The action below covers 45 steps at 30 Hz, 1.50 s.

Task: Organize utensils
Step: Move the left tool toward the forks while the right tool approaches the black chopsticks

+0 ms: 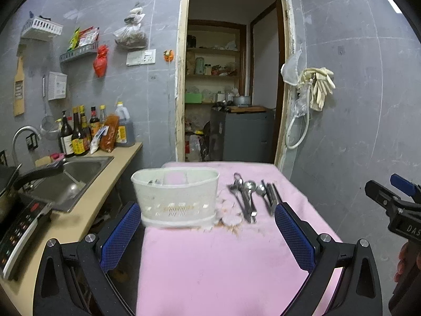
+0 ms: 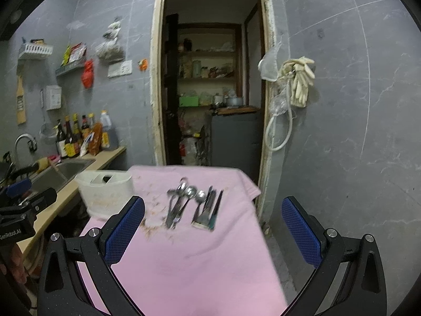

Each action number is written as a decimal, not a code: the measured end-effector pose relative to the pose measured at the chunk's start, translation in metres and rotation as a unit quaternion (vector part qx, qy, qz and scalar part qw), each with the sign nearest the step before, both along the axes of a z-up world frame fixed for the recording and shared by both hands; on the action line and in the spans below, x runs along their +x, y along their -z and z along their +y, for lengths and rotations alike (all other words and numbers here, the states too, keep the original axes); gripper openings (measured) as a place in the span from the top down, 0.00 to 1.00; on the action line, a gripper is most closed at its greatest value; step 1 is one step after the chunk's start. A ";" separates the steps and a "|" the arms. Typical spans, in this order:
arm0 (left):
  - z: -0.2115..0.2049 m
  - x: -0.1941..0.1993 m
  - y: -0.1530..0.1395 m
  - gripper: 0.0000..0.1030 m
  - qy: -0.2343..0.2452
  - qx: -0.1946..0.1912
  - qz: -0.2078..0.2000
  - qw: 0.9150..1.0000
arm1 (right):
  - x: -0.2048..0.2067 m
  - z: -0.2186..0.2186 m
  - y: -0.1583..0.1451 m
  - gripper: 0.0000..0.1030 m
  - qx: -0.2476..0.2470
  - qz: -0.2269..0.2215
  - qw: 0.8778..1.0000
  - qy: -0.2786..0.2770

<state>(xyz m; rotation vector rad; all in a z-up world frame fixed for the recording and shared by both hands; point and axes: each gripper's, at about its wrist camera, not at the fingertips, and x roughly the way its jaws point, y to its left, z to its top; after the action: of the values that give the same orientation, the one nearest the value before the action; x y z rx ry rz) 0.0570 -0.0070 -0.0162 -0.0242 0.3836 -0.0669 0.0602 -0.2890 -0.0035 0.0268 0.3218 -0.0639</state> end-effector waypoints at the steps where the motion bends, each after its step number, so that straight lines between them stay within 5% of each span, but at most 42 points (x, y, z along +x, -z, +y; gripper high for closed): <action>1: -0.002 0.005 -0.002 0.00 0.001 0.000 -0.005 1.000 | 0.006 -0.004 -0.003 0.01 0.000 -0.004 1.000 0.002; 11: -0.050 0.084 -0.016 0.00 0.011 0.008 -0.041 0.999 | 0.105 -0.046 -0.014 0.01 -0.002 -0.005 1.000 -0.022; 19: -0.101 0.168 -0.003 0.00 0.068 0.000 -0.012 0.998 | 0.202 -0.087 0.025 0.01 0.015 0.047 0.997 -0.052; 27: -0.142 0.247 0.042 0.18 0.071 0.009 0.054 0.996 | 0.278 -0.110 0.096 0.06 0.060 0.129 0.986 -0.087; 35: -0.140 0.306 0.110 0.40 -0.006 0.020 0.170 0.985 | 0.329 -0.081 0.169 0.45 0.098 0.224 0.958 -0.147; 45: -0.115 0.336 0.150 0.49 -0.065 0.021 0.258 0.964 | 0.337 -0.035 0.219 0.45 0.063 0.287 0.942 -0.160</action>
<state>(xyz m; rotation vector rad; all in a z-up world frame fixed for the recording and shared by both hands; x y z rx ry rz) 0.3928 -0.1220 -0.1662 -0.0240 0.9040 0.0811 0.3970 -0.3243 -0.2220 0.0823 0.9099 0.2789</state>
